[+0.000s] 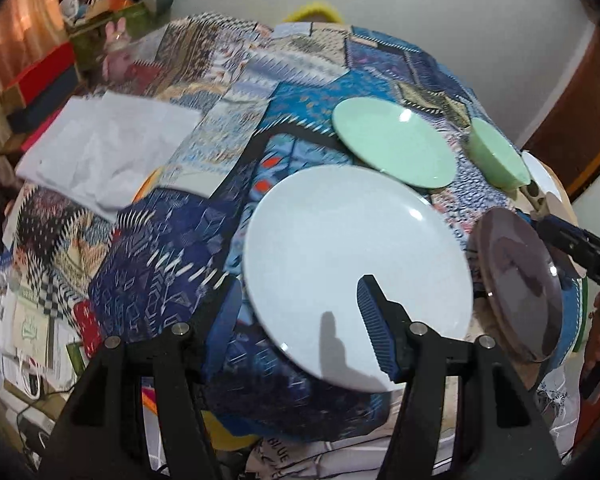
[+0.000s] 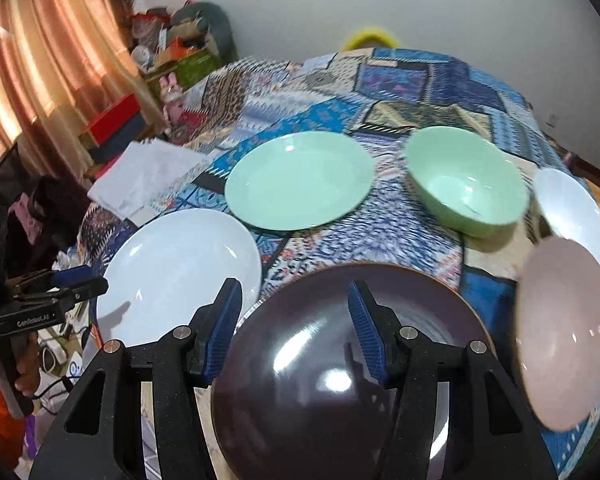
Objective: Organize plates and bowls
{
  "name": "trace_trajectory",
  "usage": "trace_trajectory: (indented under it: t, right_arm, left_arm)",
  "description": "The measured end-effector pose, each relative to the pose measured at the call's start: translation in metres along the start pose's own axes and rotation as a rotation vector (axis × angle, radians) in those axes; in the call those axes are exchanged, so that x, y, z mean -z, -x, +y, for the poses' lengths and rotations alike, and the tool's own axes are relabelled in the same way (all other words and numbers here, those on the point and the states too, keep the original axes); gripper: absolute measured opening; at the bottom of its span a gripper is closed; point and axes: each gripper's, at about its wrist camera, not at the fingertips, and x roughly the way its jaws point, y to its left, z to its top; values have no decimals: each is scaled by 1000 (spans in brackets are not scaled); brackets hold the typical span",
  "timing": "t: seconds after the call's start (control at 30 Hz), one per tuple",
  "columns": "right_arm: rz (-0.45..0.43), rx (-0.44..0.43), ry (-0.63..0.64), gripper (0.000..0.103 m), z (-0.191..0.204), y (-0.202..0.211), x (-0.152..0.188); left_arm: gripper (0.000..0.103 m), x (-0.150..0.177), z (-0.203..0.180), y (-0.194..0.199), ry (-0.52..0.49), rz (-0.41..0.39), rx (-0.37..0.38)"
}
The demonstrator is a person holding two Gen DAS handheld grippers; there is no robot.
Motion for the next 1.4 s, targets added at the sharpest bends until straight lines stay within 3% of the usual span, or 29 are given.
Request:
trace_trajectory:
  t: [0.4,0.5,0.77,1.03,1.4]
  right_arm:
    - [180,-53,107,51,18,-61,-25]
    - [221,-51,138,48,18,-71,-27]
    - [335,-87,173,32,23,-93,-24]
    - [352,-103,182,32,26,-103,-25]
    - [335,-112,169,28,31,-105,-25]
  left_arm:
    - [60,16,22,-16,53,48,24]
    - [60,17,21,-18,44,56,28]
    - [47,22,17,-24,44,66,45]
    - [38,22,12,-26,20,69,75]
    - [37,23,4,-27,21,69,86]
